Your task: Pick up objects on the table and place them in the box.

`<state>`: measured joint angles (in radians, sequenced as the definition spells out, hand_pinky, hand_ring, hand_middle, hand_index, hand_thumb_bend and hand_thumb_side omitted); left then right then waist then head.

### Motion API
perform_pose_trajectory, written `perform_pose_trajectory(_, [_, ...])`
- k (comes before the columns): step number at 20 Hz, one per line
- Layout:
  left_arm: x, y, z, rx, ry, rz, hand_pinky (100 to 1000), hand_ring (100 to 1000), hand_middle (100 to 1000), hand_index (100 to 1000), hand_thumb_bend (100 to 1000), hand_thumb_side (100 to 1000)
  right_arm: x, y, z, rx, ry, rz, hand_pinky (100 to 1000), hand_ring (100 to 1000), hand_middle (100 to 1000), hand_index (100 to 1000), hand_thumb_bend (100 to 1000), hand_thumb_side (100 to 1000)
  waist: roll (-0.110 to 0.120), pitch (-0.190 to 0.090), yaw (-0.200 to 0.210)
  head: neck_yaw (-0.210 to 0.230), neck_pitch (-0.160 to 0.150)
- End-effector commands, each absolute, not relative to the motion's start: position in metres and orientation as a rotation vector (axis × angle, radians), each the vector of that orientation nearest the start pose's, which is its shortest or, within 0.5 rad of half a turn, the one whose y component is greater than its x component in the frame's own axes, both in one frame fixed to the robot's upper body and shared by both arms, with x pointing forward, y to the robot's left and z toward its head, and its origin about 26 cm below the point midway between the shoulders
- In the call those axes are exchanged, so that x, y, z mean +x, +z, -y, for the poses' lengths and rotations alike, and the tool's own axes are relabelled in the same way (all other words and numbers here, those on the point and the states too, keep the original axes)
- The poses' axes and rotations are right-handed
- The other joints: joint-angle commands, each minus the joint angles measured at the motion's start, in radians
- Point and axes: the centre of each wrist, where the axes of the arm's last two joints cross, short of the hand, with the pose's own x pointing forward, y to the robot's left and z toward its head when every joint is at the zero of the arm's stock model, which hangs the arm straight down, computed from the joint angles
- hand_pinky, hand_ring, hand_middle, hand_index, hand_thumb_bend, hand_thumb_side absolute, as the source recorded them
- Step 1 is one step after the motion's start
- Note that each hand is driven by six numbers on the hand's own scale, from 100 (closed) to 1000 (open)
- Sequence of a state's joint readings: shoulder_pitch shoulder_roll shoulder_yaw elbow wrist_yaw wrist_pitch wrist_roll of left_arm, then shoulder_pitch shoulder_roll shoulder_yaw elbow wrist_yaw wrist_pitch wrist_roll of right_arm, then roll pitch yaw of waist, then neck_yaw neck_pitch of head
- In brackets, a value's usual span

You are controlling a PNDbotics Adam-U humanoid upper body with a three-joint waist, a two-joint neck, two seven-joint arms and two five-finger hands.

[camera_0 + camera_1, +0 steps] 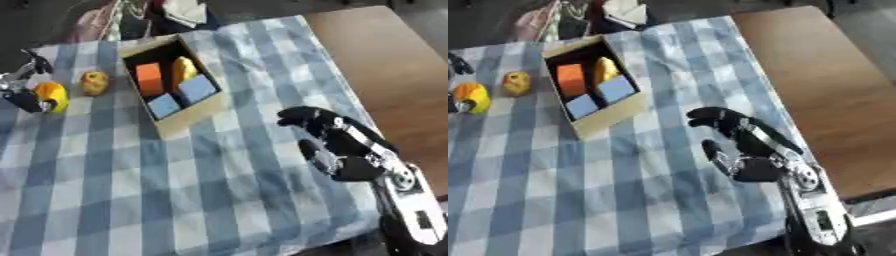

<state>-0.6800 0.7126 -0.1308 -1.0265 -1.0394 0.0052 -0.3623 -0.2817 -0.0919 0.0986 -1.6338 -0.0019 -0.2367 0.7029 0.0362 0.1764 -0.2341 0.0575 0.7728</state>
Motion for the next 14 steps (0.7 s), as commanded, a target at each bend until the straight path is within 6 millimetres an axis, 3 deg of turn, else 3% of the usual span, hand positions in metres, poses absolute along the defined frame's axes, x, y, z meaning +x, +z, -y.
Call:
perform_pose_trajectory(1, [0.419,0.177,-0.417,1.254,-1.344,0.886,697,656,694,797,422,190,0.338,0.092,0.206,0.494,0.975,1.973,1000,872,861,890,100,326,-0.001,-0.010,0.001,0.016,-0.003])
perform_pose_trajectory(5, [0.418,0.172,-0.418,1.253,-1.344,0.874,689,642,683,787,456,175,0.338,0.092,0.206,0.493,0.974,1.974,1000,872,861,890,100,324,-0.004,-0.009,0.002,0.016,-0.003])
perform_pose_trajectory(10, [0.418,0.166,-0.418,1.250,-1.350,0.868,661,601,640,759,423,186,0.338,0.092,0.206,0.493,0.973,1.974,1000,872,861,890,100,323,-0.007,-0.009,0.005,0.014,-0.003])
perform_pose_trajectory(14, [0.417,0.165,-0.418,1.258,-1.347,0.886,612,528,550,691,383,165,0.338,0.091,0.206,0.493,0.971,1.975,1000,872,861,890,100,324,-0.009,-0.010,0.006,0.009,-0.003])
